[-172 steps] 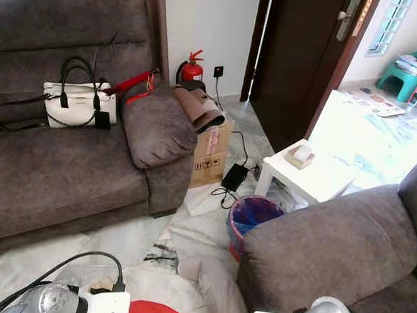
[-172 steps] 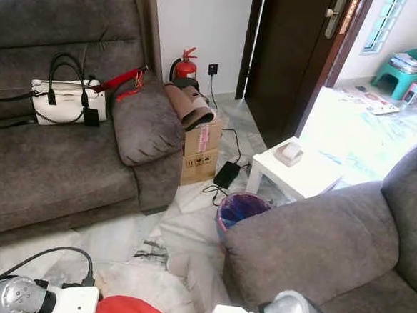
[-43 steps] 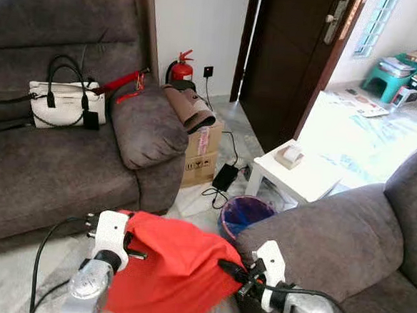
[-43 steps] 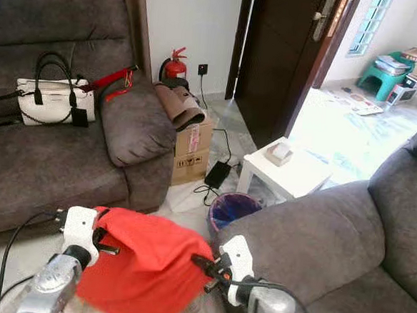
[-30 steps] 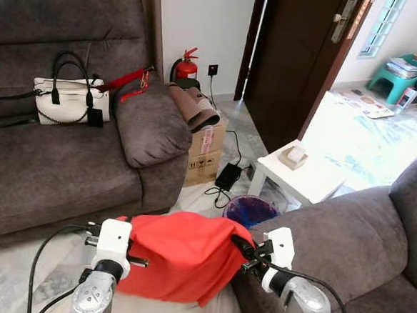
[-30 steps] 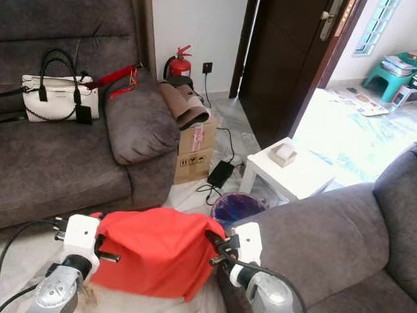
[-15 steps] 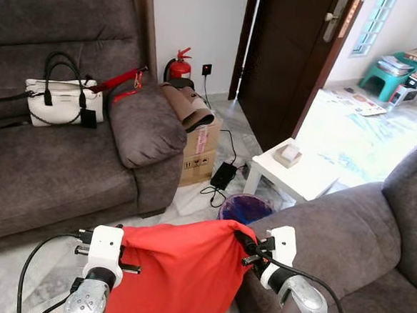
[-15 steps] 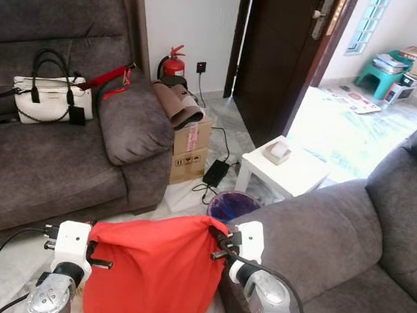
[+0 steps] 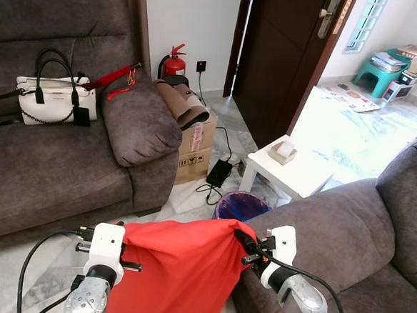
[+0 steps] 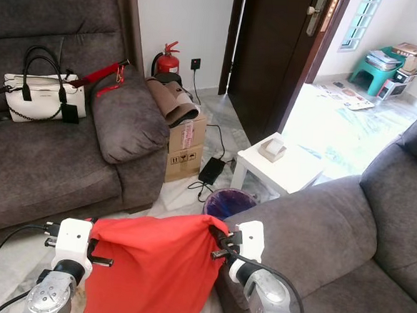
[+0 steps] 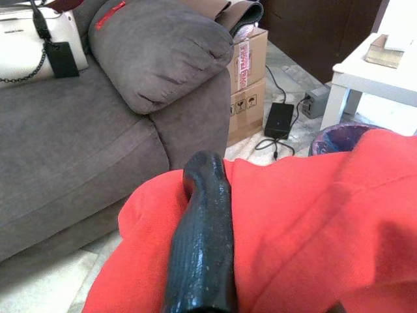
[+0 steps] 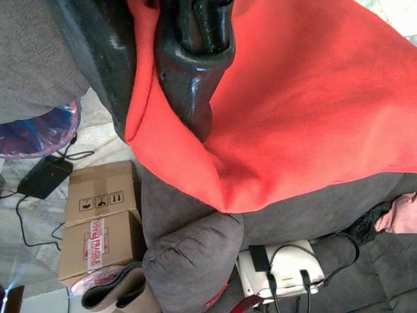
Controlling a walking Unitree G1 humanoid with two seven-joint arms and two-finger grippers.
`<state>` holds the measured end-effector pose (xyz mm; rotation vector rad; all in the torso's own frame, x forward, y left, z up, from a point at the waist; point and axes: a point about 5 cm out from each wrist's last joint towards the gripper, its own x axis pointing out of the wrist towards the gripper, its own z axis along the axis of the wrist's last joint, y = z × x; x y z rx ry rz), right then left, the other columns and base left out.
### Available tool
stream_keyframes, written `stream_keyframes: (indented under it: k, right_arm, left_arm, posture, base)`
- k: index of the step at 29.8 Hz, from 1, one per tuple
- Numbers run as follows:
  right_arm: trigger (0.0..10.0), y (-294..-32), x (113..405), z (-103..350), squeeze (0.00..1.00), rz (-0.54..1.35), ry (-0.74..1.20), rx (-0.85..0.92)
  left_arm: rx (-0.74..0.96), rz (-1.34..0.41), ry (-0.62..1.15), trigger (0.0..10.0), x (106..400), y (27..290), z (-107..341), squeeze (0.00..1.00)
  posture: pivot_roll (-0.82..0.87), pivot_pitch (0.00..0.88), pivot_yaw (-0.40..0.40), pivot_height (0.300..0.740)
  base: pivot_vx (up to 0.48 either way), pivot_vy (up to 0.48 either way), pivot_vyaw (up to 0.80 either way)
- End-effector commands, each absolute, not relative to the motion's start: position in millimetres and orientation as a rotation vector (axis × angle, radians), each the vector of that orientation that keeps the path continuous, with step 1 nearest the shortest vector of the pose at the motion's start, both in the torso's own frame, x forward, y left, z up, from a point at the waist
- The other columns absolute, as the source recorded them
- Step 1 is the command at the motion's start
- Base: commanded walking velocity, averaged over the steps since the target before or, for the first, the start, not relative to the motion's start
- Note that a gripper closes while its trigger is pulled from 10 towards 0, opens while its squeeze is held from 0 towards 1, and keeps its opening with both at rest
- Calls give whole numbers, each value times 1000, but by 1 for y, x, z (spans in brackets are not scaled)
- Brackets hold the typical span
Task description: Move the pillow to the sofa from floor
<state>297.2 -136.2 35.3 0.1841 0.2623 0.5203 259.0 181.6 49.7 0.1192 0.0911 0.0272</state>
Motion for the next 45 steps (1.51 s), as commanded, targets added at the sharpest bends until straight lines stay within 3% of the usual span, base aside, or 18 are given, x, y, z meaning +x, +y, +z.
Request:
stream_keyframes:
  k: [1, 7, 18, 27, 35, 45]
  right_arm:
    - [10000, -138, 304, 46, 0, 498, 192, 197]
    - [10000, -135, 297, 42, 0, 515, 194, 206]
    - [10000, -149, 297, 38, 0, 373, 197, 233]
    - [10000, -180, 292, 32, 0, 130, 196, 270]
    - [10000, -170, 286, 25, 0, 99, 200, 300]
    - [10000, -162, 284, 23, 0, 117, 204, 294]
  left_arm:
    - [148, 11, 45, 10000, 262, 181, 60, 0]
    - [159, 15, 51, 10000, 261, 184, 58, 0]
    - [196, -20, 68, 10000, 259, 184, 54, 0]
    - [214, -36, 71, 10000, 266, 189, 57, 0]
    - [239, -53, 74, 10000, 273, 200, 61, 0]
    - [250, -38, 85, 10000, 270, 204, 58, 0]
  posture:
    - [183, 10, -48, 740]
    - [183, 0, -46, 740]
    - [180, 0, -24, 740]
    - [147, 0, 31, 740]
    - [133, 0, 88, 740]
    - [159, 0, 73, 740]
  base:
    - [0, 0, 0]
    - [0, 0, 0]
    - [0, 0, 0]
    - [0, 0, 0]
    - [0, 0, 0]
    - [0, 0, 0]
